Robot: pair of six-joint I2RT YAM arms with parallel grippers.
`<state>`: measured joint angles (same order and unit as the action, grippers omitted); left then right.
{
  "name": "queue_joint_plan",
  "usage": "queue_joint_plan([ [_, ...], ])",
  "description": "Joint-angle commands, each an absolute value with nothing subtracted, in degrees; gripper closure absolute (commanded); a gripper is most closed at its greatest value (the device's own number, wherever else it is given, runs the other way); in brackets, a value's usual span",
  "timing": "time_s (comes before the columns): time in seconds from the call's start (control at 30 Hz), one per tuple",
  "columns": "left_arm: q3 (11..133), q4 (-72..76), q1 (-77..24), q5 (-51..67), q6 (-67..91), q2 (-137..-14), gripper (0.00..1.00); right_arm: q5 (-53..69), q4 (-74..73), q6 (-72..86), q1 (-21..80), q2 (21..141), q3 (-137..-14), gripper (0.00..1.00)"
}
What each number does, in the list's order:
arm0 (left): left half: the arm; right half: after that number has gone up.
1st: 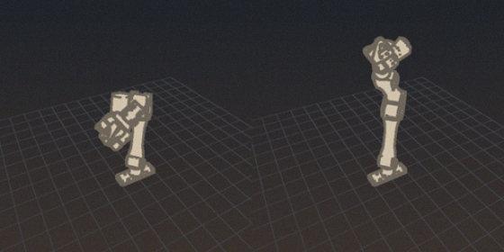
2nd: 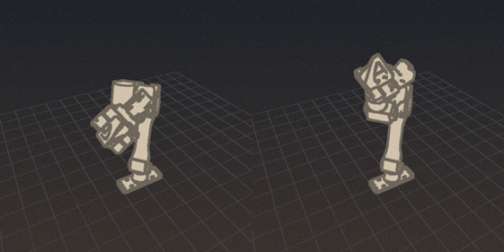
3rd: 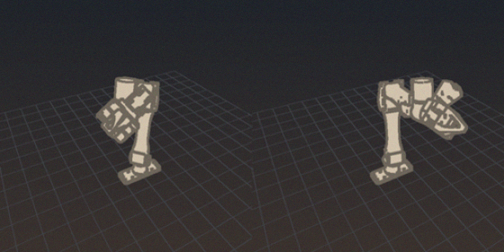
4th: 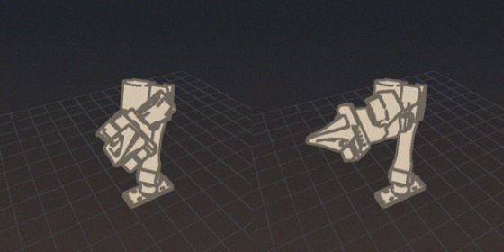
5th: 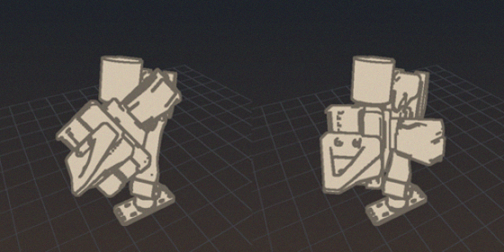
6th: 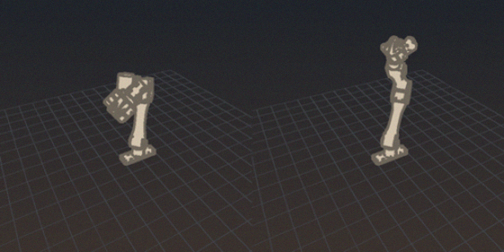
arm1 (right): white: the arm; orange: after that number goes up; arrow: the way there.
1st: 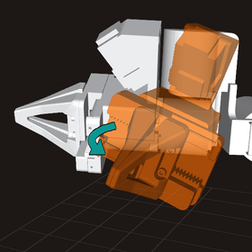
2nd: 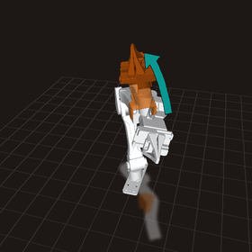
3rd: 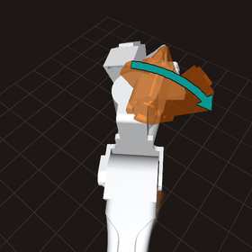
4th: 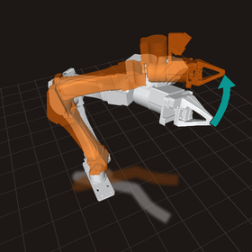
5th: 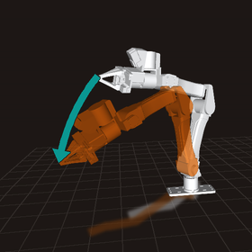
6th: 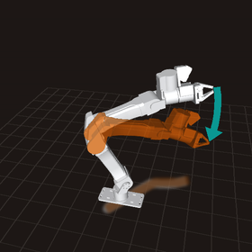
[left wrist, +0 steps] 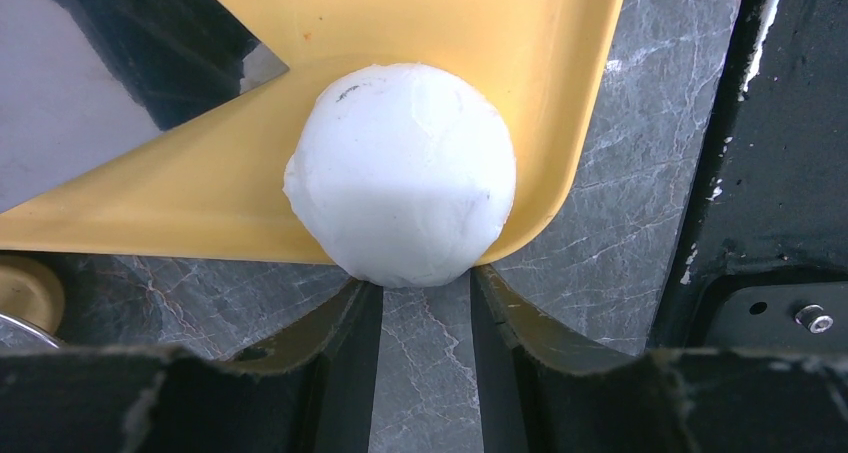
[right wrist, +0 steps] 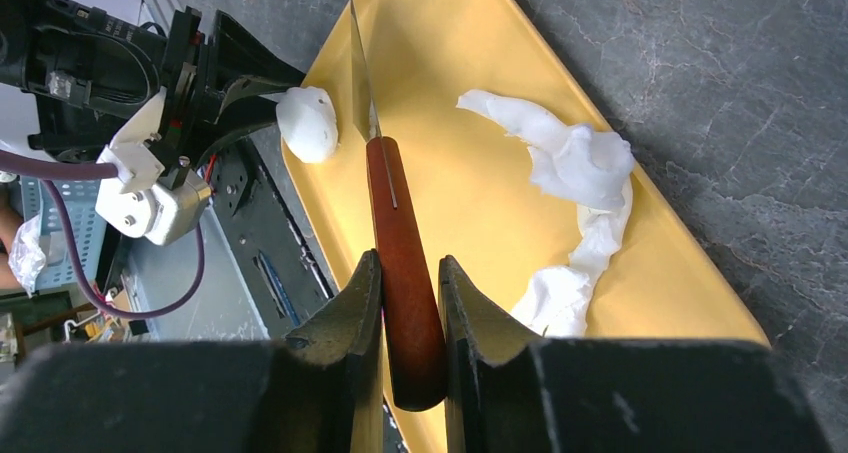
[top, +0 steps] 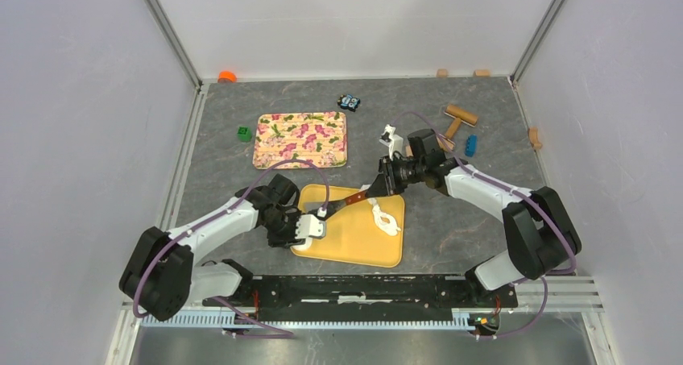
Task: Roll out the dumpling wrappers from the dough
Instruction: Scoop the dumpling wrapper from the work surface.
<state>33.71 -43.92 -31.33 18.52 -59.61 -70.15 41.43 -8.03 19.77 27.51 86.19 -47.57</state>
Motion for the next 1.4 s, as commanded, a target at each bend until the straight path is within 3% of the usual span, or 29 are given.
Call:
queue_joint_plan([
  [0.0,33.92,-38.44,-31.77,19.74,-58.14,-70.83,0.56,32.27,-16.74,17.13,28.61,88.26,-47.08,1.00],
  [0.2,35.93,-41.69,-30.56,16.26,-60.80,-67.61,0.53,34.08,-18.36,20.73,27.35,89.64,-50.67,1.00],
  [0.5,44.47,-48.85,-30.06,20.99,-61.31,-66.51,0.46,35.53,-26.94,19.48,26.63,87.78,-55.18,1.00],
  [0.77,41.05,-49.82,-30.01,18.64,-64.59,-67.90,0.50,34.89,-35.40,15.19,24.89,87.40,-54.00,1.00],
  [1.37,35.96,-44.83,-31.65,21.46,-62.61,-72.57,0.50,32.72,-14.48,24.87,28.95,90.97,-46.46,1.00],
])
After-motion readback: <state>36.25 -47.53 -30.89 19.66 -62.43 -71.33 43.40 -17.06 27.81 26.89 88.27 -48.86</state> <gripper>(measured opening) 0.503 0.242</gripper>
